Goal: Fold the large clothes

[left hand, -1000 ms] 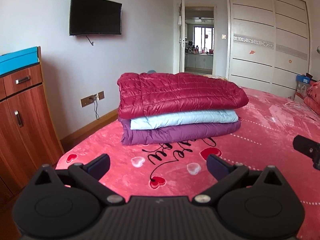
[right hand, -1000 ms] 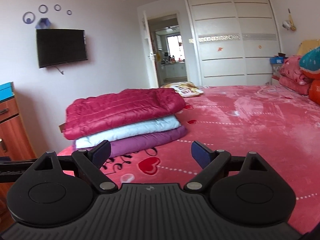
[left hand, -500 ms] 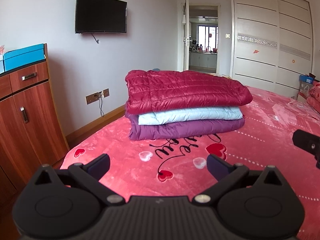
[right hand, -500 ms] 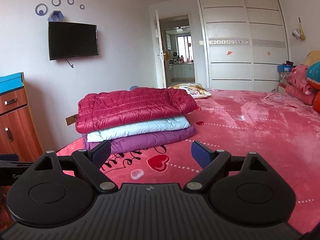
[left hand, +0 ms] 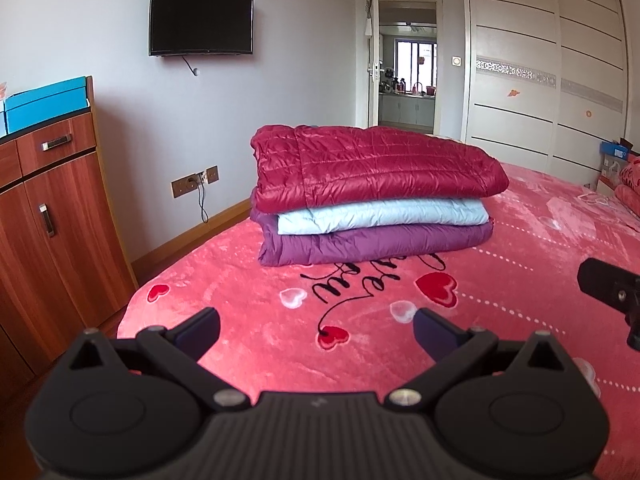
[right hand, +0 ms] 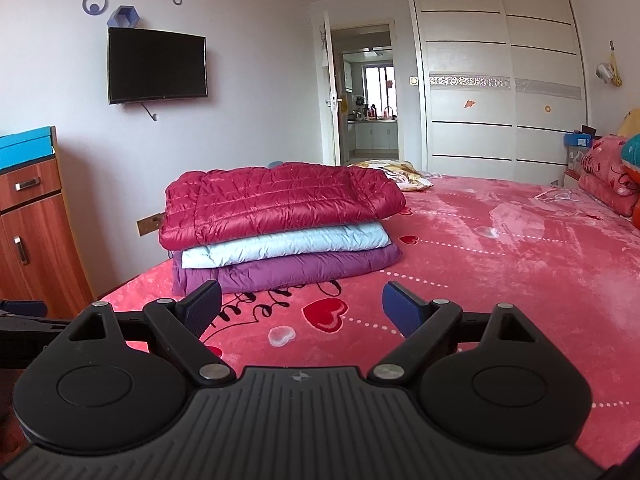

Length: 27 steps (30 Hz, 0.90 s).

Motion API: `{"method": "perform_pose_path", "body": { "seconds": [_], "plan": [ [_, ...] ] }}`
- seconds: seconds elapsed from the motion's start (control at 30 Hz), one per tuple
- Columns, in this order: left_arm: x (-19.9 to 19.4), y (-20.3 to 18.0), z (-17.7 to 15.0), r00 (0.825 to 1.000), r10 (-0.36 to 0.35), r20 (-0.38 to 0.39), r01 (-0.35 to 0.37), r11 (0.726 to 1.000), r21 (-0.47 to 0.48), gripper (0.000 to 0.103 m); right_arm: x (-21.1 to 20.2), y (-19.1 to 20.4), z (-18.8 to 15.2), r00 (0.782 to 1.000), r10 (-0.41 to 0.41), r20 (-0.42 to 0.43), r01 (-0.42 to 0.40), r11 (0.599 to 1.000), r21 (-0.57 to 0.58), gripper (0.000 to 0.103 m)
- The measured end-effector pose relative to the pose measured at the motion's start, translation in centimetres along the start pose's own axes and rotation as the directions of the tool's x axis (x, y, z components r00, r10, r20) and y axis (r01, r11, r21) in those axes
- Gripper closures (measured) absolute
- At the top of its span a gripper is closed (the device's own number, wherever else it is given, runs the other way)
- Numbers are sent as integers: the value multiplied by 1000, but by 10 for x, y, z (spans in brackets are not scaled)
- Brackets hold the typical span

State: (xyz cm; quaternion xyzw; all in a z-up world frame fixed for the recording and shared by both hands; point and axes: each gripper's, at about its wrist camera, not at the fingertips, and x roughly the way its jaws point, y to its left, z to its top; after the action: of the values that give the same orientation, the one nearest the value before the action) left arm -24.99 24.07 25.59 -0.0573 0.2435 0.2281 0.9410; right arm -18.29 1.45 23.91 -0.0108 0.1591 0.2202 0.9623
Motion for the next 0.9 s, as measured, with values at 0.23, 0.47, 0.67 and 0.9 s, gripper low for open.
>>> {"method": "perform_pose_path", "body": {
  "seconds": [0.23, 0.47, 0.67, 0.9],
  "plan": [
    [7, -3, -3, 1000, 1, -21, -1, 1000, -1, 1, 0, -4, -3, 1000, 8, -16, -9, 1000, -11, 0],
    [13, -3, -6, 999, 7, -36, -7, 1000, 3, 1, -2, -3, -6, 999, 28, -39, -29, 999, -18, 0],
    [16, -1, -7, 999, 11, -45, -11, 1000, 0, 1, -6, -4, -7, 997, 49, -60, -49, 999, -14, 0],
    [19, -2, -9, 998, 16, -54, -16, 1000, 2, 1, -8, -5, -7, 995, 63, -79, -64, 998, -7, 0]
  ]
}}
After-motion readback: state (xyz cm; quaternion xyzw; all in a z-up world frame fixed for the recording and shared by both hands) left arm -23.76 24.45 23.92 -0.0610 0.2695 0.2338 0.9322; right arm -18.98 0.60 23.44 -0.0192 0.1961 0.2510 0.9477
